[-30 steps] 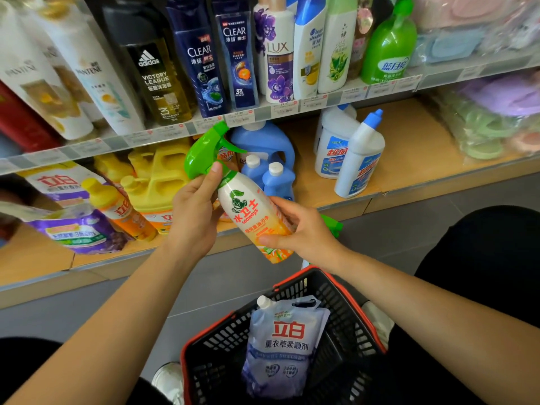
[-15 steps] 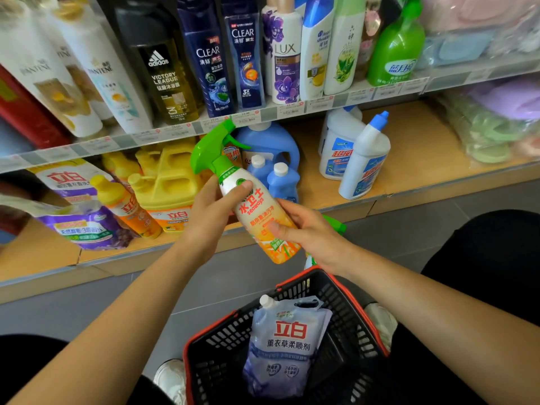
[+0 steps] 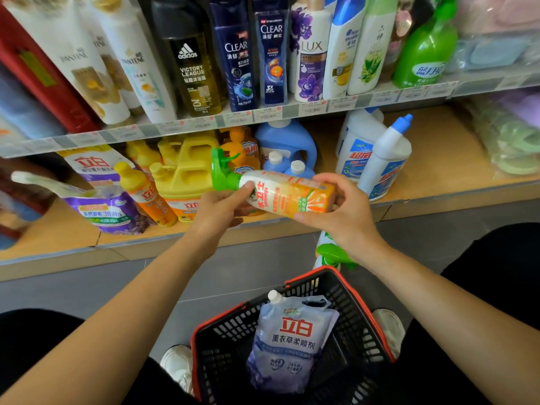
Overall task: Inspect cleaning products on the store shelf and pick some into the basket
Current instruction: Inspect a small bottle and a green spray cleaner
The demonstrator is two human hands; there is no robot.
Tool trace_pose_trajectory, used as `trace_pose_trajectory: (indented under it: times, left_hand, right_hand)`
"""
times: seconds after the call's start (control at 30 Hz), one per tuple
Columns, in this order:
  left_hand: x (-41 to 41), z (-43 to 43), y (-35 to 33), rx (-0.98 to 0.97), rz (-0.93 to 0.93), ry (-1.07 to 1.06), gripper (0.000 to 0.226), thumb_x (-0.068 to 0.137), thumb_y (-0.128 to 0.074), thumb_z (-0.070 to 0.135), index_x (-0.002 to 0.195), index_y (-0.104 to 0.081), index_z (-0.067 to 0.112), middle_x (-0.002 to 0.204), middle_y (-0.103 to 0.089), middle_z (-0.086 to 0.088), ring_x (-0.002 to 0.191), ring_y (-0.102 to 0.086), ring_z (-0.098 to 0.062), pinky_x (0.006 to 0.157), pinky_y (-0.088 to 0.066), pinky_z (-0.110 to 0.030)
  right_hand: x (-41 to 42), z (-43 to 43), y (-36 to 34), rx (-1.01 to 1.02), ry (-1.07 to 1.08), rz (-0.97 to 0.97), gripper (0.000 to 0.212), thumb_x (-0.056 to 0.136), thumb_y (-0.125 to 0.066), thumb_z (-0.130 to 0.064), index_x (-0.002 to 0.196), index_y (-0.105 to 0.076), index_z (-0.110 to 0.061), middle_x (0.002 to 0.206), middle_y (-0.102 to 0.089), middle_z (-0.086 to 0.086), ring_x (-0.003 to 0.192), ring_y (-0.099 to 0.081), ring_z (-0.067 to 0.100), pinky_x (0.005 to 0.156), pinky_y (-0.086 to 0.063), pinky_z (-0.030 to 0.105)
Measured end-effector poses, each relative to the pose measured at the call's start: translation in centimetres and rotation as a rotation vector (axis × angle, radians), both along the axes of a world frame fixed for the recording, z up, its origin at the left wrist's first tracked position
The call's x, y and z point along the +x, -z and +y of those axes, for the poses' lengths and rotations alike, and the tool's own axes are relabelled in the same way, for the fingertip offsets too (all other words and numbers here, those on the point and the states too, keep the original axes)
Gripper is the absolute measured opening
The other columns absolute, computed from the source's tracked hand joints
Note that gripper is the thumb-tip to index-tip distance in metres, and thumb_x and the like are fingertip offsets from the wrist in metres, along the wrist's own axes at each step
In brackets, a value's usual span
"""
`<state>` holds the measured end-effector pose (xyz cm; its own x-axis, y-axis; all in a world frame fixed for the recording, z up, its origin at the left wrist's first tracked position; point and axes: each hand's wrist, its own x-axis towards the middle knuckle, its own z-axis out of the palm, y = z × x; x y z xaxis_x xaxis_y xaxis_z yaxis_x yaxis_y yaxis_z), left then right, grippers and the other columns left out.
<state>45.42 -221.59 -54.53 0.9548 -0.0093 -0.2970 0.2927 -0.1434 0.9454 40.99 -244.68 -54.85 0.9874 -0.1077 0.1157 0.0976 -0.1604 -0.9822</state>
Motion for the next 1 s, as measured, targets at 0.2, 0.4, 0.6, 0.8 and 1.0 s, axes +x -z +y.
trace_pose_trajectory:
  times: [0.2, 0.4, 0.6, 0.8, 1.0]
  left_hand:
    - [-0.8, -0.2, 0.7, 0.455, -0.525, 0.225, 0.049, 0.072, -0.091, 0.028, 0.117, -0.072, 0.02, 0.107, -0.071, 0.008, 0.098, -0.065, -0.002, 0.082, -0.057, -0.026]
    - [-1.3, -0.7, 0.9, 0.454, -0.756, 0.526, 0.09, 0.073, -0.091, 0.033, 0.15, -0.047, 0.018, 0.143, -0.057, 0.005, 0.131, -0.052, -0.01, 0.105, -0.046, -0.029]
    - [-2.0, -0.6, 1.7, 0.473, -0.803, 0.529, 0.086, 0.074, -0.086, 0.05, 0.146, -0.049, 0.02, 0.138, -0.06, 0.007, 0.125, -0.058, -0.01, 0.1, -0.052, -0.037]
    - [-2.3, -1.5, 1.4, 0.342, -0.772, 0.414, 0.083, 0.072, -0.085, 0.051, 0.14, -0.052, 0.016, 0.129, -0.063, 0.005, 0.12, -0.062, -0.013, 0.096, -0.056, -0.035]
    - [-2.6, -2.0, 1.4, 0.253, -0.768, 0.376, 0.078, 0.076, -0.087, 0.041, 0.14, -0.051, 0.015, 0.13, -0.063, 0.004, 0.119, -0.064, -0.016, 0.096, -0.055, -0.03]
  right_hand:
    - [-1.3, -0.2, -2.4, -0.275, -0.023, -0.18, 0.077, 0.059, -0.095, -0.02, 0.126, -0.059, -0.028, 0.119, -0.055, -0.03, 0.115, -0.052, -0.009, 0.094, -0.05, 0.021]
    - [-2.2, 0.0, -3.7, -0.46, -0.137, -0.311, 0.08, 0.059, -0.096, -0.017, 0.13, -0.062, -0.01, 0.128, -0.062, 0.006, 0.119, -0.057, 0.024, 0.1, -0.047, 0.044]
    - [-2.5, -0.1, -3.8, -0.416, -0.209, -0.343, 0.083, 0.06, -0.095, -0.014, 0.134, -0.058, -0.008, 0.132, -0.057, 0.006, 0.125, -0.053, 0.016, 0.104, -0.046, 0.038]
    - [-2.0, -0.3, -3.8, -0.212, -0.216, -0.315, 0.082, 0.066, -0.092, -0.013, 0.138, -0.053, -0.009, 0.133, -0.052, 0.002, 0.129, -0.051, 0.017, 0.096, -0.055, 0.039]
    - [-1.8, 0.1, -2.4, -0.573, -0.192, -0.661, 0.05, 0.085, -0.079, -0.013, 0.131, -0.062, -0.001, 0.146, -0.051, 0.018, 0.139, -0.044, 0.036, 0.11, -0.042, 0.048]
